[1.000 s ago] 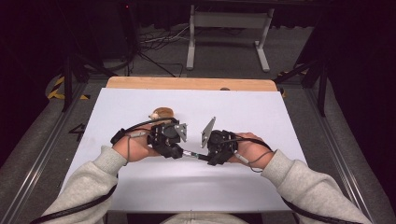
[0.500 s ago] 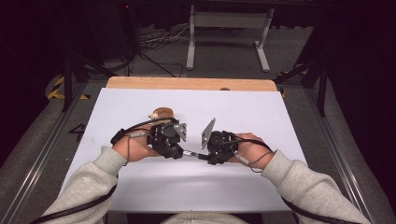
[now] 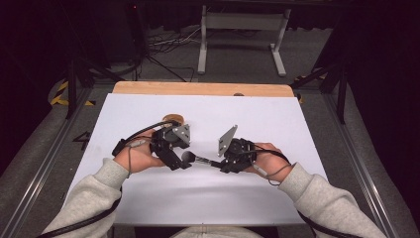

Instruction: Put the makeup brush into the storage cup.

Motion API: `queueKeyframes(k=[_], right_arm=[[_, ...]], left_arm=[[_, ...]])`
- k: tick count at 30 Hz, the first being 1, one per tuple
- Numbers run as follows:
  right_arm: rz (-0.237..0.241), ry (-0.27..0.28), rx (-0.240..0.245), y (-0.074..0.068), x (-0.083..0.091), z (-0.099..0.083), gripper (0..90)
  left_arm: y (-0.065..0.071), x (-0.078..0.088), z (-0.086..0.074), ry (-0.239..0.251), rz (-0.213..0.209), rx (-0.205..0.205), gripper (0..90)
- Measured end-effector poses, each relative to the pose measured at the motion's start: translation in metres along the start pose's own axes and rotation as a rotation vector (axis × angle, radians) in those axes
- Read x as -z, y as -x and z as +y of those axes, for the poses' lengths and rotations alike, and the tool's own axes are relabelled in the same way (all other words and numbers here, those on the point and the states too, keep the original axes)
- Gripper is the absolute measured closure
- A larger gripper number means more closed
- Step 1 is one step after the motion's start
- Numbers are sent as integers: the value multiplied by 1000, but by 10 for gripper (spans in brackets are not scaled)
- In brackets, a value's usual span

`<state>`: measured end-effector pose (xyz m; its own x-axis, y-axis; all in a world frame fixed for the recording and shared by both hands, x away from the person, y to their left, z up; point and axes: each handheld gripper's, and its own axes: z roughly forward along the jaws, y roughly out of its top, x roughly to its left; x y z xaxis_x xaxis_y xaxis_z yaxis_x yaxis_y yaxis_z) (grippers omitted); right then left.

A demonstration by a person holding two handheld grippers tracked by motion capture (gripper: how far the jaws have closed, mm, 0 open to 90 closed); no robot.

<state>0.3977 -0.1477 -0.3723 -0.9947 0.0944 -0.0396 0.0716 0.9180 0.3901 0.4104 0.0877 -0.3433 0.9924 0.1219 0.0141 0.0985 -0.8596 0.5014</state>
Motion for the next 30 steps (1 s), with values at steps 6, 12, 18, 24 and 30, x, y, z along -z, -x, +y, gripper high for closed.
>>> queueKeyframes(k=[6, 12, 18, 24, 30], right_arm=[[-10, 84, 10, 1, 4, -9, 751], [-27, 218, -4, 0, 10, -19, 751], [-33, 331, -17, -1, 10, -23, 751], [-55, 437, -12, -2, 6, -28, 750], [-81, 538, -26, -3, 1, -32, 750]], left_arm=[[0, 7, -7, 40, 14, 18, 247], [-2, 15, -18, 107, 26, 54, 209], [-2, 15, -25, 137, 28, 64, 207], [0, 15, -34, 175, 26, 79, 206], [2, 18, -36, 189, 29, 79, 206]])
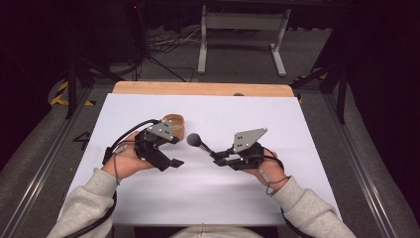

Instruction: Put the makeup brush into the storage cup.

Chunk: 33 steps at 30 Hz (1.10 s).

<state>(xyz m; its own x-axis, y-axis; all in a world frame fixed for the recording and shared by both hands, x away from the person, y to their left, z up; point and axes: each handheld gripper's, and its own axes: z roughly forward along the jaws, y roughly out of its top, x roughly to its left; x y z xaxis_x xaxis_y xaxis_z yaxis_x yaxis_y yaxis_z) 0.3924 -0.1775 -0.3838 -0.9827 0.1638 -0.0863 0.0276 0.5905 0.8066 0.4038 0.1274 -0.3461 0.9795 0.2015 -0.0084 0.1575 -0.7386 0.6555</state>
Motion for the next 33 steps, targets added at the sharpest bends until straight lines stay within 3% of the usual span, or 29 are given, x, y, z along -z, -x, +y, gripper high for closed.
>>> queueKeyframes(k=[11, 17, 21, 33], right_arm=[[-3, 237, -16, 3, -8, -9, 750], [-21, 345, -53, 6, -14, -17, 749], [-35, 388, -63, 6, -18, -22, 749], [-43, 425, -78, 6, -26, -30, 749]], left_arm=[[0, 1, -4, 43, -2, 8, 206], [0, 2, -5, 71, -5, 13, 206], [0, 2, -6, 91, -5, 18, 206], [-1, 1, -9, 134, -9, 24, 205]])
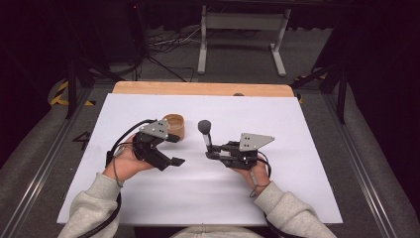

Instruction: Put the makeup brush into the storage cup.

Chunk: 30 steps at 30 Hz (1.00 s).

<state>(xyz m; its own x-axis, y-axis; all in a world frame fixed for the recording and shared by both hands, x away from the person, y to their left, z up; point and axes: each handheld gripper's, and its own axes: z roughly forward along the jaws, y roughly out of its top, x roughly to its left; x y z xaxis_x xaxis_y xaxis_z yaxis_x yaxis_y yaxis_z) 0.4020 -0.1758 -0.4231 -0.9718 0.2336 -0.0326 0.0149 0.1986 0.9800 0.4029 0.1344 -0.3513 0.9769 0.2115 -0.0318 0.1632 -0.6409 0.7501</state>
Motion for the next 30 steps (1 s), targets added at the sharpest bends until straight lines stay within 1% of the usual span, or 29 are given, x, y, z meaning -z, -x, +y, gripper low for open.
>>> queueKeyframes(k=[2, 7, 17, 19, 20, 28, 30], right_arm=[[2, 13, -5, 0, -1, -1, 749], [2, 11, -11, -1, -3, -4, 749], [-2, 4, -16, 0, -4, -5, 748], [-3, 5, -16, 0, -4, -6, 748], [-3, 5, -16, 0, -4, -6, 748], [-11, 11, -24, 0, -4, -6, 748], [-12, 11, -21, 0, -4, -6, 748]], left_arm=[[0, 0, -1, 6, -2, 2, 204], [0, 0, -2, 14, 1, 8, 204], [1, 3, 6, 63, 11, -11, 201], [0, 4, 7, 75, 13, -15, 201], [0, 4, 8, 82, 14, -9, 201], [0, 5, 12, 142, 28, -8, 196], [0, 6, 13, 159, 26, -1, 192]])
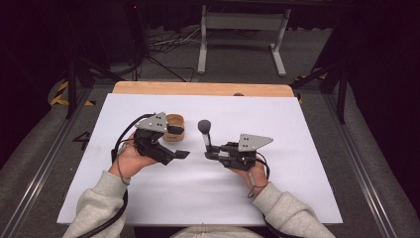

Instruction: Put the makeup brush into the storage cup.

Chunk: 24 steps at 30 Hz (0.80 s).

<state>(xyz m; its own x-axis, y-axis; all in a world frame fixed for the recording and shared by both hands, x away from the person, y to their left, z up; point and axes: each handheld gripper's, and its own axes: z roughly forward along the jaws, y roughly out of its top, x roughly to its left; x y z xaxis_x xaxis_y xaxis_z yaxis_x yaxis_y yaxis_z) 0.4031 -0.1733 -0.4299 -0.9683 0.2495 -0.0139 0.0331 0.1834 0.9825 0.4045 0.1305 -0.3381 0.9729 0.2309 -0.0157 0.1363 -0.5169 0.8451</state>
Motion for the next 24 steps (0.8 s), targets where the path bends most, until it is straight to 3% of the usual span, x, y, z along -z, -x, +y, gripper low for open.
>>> queueKeyframes(k=[12, 17, 24], right_arm=[[-1, 1, -6, 0, 0, 0, 748], [-1, -3, -2, -1, 0, 0, 748], [0, -5, -2, -1, 0, 0, 748]], left_arm=[[6, -12, 1, 112, 7, 7, 182], [8, -17, 0, 180, 12, 9, 177], [8, -20, 1, 216, 38, 3, 176]])
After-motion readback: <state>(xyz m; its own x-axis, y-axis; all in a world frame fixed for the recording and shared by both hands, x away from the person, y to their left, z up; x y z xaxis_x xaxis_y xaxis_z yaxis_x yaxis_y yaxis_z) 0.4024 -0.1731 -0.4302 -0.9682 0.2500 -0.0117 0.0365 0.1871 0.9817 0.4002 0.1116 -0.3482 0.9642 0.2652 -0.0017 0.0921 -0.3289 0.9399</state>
